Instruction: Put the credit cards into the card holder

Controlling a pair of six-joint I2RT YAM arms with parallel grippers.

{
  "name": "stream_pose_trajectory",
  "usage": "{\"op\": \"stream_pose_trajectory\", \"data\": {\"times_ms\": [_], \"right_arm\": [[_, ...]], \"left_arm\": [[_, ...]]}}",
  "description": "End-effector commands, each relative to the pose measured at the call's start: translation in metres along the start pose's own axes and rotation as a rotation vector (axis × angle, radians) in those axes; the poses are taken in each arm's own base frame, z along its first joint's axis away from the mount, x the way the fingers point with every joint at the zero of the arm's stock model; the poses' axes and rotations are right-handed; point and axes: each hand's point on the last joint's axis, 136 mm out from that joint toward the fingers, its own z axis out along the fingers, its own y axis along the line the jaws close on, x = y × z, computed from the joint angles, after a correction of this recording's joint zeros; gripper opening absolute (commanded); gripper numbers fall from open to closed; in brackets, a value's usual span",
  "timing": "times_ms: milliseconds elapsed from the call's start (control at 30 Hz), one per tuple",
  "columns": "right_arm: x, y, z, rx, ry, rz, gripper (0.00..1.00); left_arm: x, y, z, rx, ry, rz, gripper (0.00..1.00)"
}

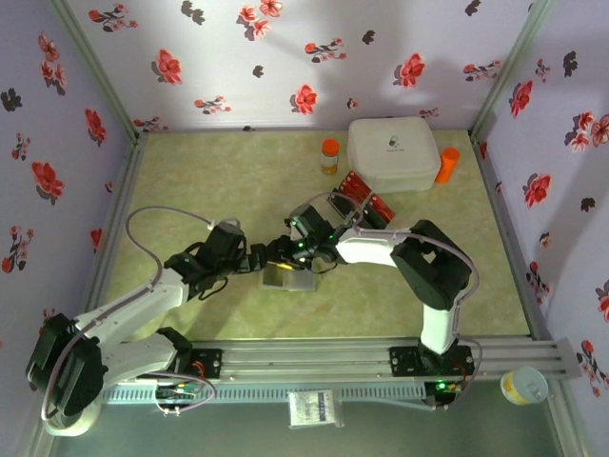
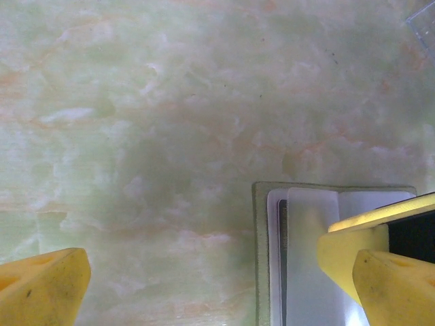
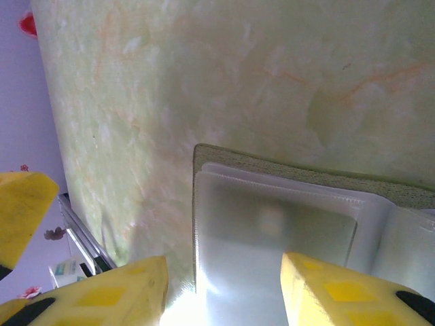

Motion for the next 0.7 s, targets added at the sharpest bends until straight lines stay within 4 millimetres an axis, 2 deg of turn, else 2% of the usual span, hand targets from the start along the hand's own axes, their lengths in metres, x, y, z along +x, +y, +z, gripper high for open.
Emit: {"op": "stream_pose_trajectory", "data": {"times_ms": [0,267,367,567,667], "right_arm": [[-0.001,-0.001,0.011,-0.002,0.004,0.020,0.48],[0.001,-0.010,0.015,0.004,0.002,0.044,0.48],[0.002,-0.014,0.016,0.011,-0.001,0.052,0.44],[0.004,-0.021,0.018,0.028,0.000,0.066,0.16],[0.005,-0.024,0.020,0.037,0.003,0.071,0.09]], "left_arm": [[0.002,0.003,0.000,0.003,0.000,-0.016,1.00],[0.015,0.009,0.008,-0.007,0.034,-0.020,1.00],[0.021,0.011,0.011,-0.012,0.048,-0.022,1.00],[0.029,0.015,0.016,-0.021,0.067,-0.024,1.00],[0.032,0.015,0.019,-0.023,0.078,-0.022,1.00]]}}
